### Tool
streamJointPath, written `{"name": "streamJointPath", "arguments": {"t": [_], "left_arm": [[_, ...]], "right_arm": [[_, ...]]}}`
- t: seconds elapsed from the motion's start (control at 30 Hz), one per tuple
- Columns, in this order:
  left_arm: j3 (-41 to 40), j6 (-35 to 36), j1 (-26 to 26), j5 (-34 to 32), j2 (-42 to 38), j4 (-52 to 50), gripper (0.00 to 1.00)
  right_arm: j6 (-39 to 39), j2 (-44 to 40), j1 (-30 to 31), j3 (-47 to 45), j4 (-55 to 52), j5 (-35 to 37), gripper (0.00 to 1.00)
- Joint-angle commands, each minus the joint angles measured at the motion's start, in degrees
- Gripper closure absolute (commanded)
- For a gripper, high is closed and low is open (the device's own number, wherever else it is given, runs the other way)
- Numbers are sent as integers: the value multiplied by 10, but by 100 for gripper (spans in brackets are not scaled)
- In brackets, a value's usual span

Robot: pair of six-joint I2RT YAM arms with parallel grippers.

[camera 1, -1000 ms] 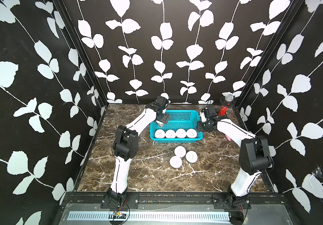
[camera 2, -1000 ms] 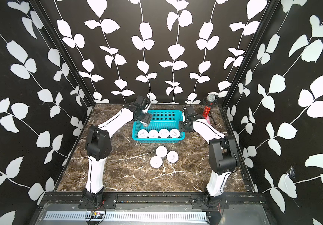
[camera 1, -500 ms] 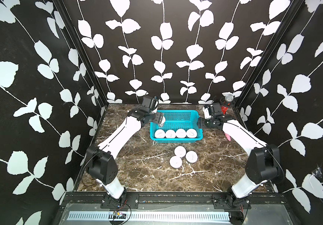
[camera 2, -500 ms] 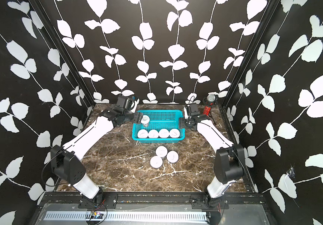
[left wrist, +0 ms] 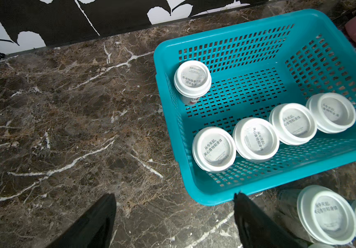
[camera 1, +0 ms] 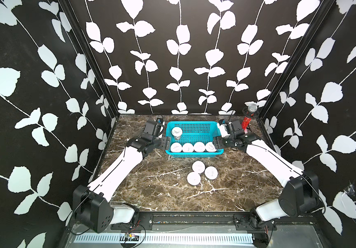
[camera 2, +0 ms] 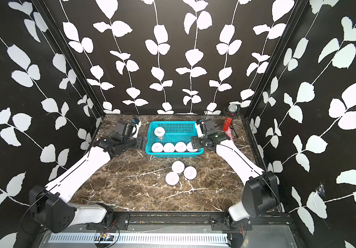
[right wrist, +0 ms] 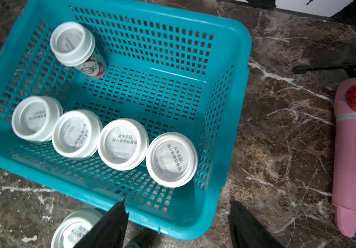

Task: Put the yogurt in the basket
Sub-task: Pick up the yogurt from the center of the board.

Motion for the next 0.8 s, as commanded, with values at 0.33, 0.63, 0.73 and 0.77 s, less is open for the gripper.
{"name": "streamJointPath", "arguments": {"t": [0.33,0.63,0.73,0.77], "left_arm": [[-133,-53,4,-16,-144,-4,14],[-144,-31,4,7,-153,-15,14],[-146,-30,4,12,-152,-16,14],[-146,-30,4,15,-152,-16,14]], "right_arm": [[-16,-52,124,-46,-43,13,24],[7,-33,204,-53,-72,25,23],[15,-23,223,-57,-65,26,22],[17,-21,229,-59,-63,26,21]]}}
